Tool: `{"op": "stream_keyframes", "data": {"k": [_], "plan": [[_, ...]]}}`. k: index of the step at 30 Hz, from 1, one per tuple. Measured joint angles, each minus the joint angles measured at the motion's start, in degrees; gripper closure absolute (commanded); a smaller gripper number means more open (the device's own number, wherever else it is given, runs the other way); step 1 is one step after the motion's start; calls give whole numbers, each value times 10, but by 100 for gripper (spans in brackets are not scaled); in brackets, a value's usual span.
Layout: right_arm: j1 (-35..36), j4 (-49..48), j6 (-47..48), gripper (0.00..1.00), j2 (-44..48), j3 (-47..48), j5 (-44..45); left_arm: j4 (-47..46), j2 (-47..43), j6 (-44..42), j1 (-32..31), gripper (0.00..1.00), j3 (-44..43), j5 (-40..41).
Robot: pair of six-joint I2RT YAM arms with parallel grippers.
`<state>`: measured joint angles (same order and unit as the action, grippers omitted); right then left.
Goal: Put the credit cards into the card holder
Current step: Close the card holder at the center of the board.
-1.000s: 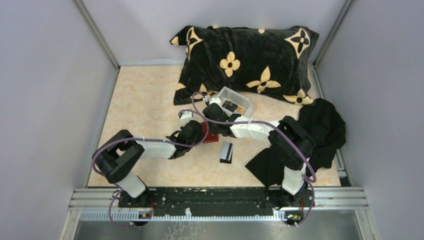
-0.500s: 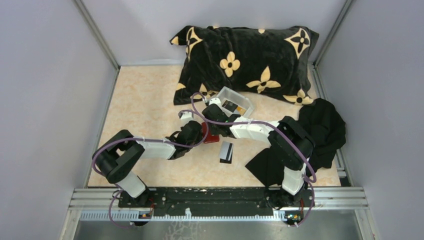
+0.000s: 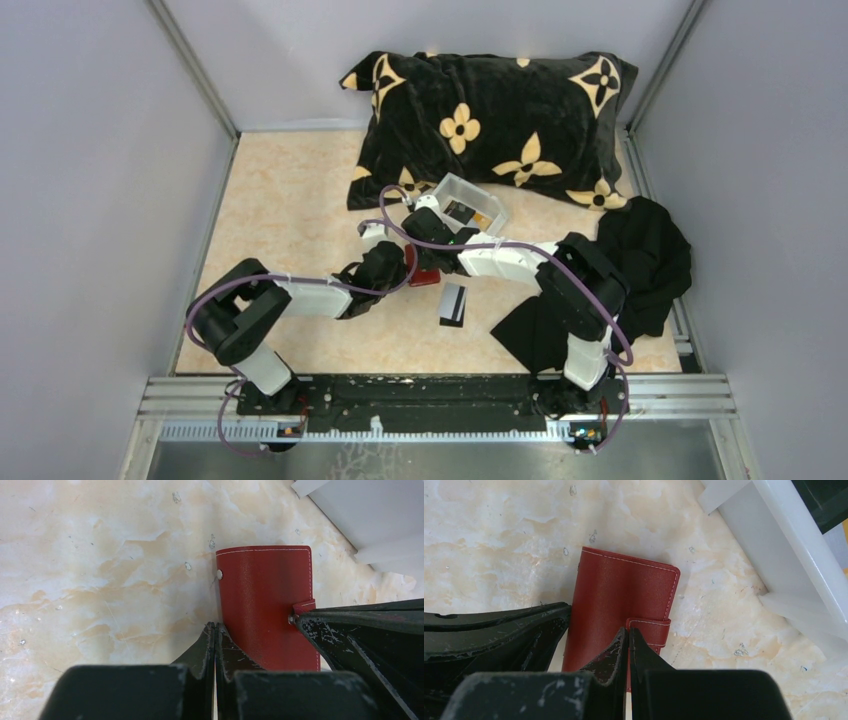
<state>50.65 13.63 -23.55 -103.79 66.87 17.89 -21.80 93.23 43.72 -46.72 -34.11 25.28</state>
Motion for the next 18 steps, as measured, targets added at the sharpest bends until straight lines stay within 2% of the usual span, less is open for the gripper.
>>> {"op": "stream_keyframes", "data": {"k": [18], "plan": [[5, 3, 2, 100, -5, -1, 29, -6, 2, 0, 0, 100, 0, -8]]}}
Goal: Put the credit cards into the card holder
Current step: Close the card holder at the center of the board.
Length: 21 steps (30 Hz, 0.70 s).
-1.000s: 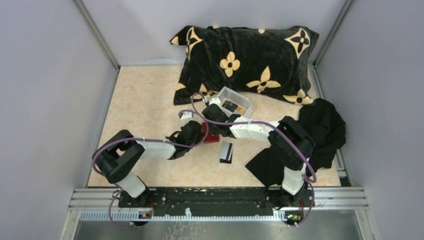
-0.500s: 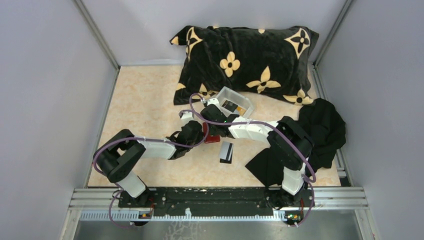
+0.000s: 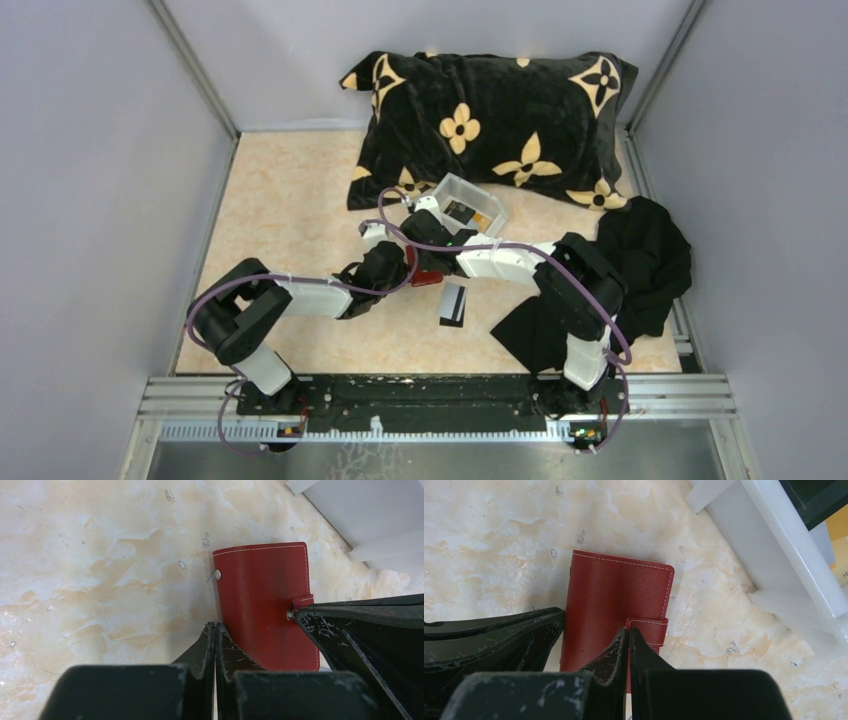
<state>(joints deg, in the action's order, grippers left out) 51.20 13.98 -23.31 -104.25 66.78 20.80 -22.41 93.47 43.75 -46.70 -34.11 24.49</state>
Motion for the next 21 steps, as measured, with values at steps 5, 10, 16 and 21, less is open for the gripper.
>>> {"op": "stream_keyframes", "data": {"k": [5, 10, 16, 21], "plan": [[0, 0, 3, 100, 0, 0, 6, -1, 0, 0, 0, 100, 0, -3], [0, -1, 8, 100, 1, -5, 13, -4, 2, 0, 0, 100, 0, -6], [0, -2, 8, 100, 2, -8, 16, -4, 2, 0, 0, 100, 0, -6], [0, -2, 9, 100, 2, -8, 16, -4, 2, 0, 0, 100, 0, -6]]}}
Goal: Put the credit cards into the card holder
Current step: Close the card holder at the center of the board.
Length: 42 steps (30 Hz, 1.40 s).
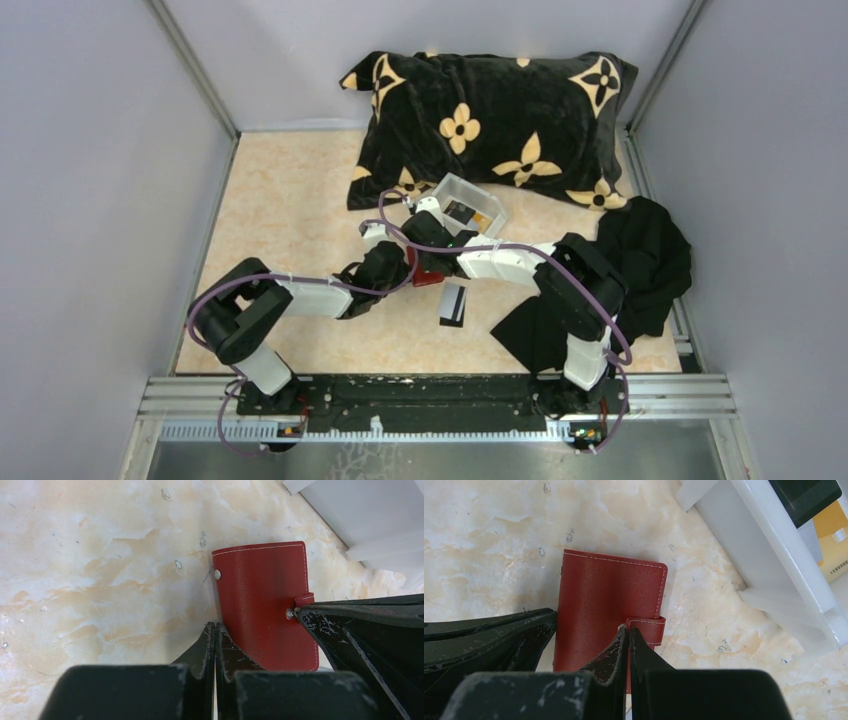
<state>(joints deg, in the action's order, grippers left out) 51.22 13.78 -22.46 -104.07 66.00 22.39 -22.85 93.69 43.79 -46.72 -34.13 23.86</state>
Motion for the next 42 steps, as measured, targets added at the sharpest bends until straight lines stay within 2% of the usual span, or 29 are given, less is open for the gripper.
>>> {"op": "stream_keyframes", "data": {"k": [23, 33, 42], "plan": [[2, 4, 4, 100, -5, 0, -8, -3, 2, 0, 0, 100, 0, -2], [10, 7, 9, 91, -8, 0, -3, -16, 8, 1, 1, 100, 0, -6], [12, 14, 8, 91, -12, 7, -2, -26, 14, 1, 3, 100, -2, -9]]}}
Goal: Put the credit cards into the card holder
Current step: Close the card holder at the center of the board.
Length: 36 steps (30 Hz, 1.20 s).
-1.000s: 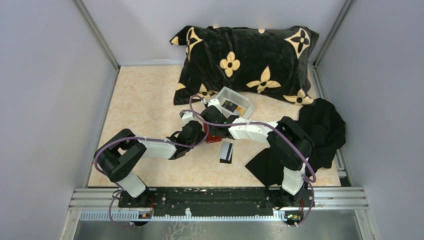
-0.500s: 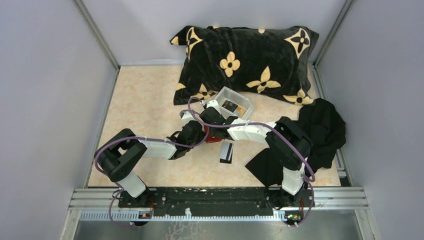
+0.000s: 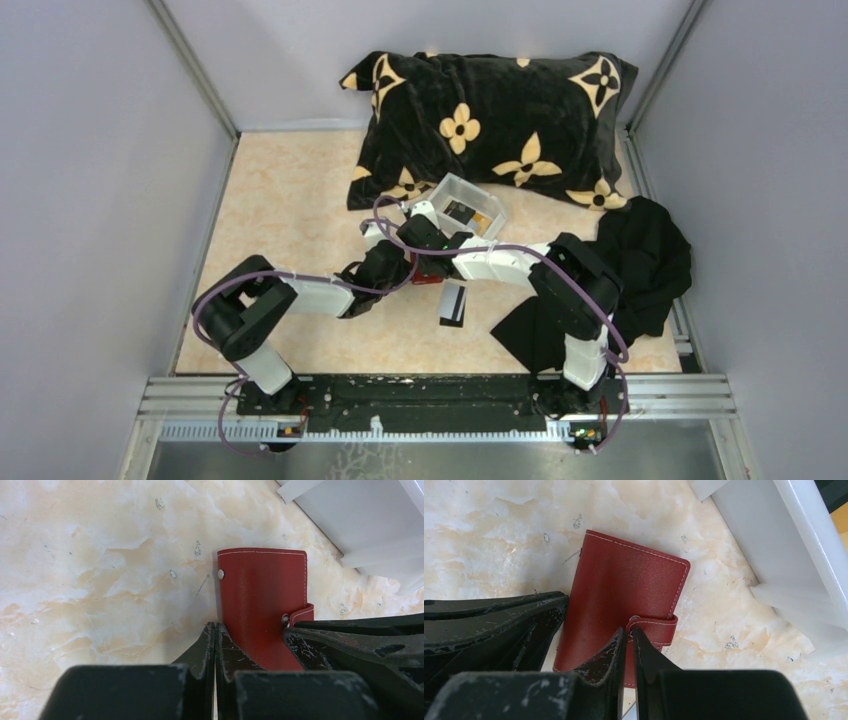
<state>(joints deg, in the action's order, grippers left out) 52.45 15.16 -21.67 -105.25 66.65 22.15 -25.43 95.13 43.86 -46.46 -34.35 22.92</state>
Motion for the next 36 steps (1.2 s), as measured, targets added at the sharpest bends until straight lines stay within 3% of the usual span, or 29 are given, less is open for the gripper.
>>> {"op": "stream_keyframes", "data": {"k": [10, 36], "plan": [[2, 8, -5, 97, -3, 10, 4, -9, 4, 0, 0, 100, 0, -7], [-11, 9, -4, 98, -5, 10, 18, -21, 15, 0, 0, 100, -7, -27]]}}
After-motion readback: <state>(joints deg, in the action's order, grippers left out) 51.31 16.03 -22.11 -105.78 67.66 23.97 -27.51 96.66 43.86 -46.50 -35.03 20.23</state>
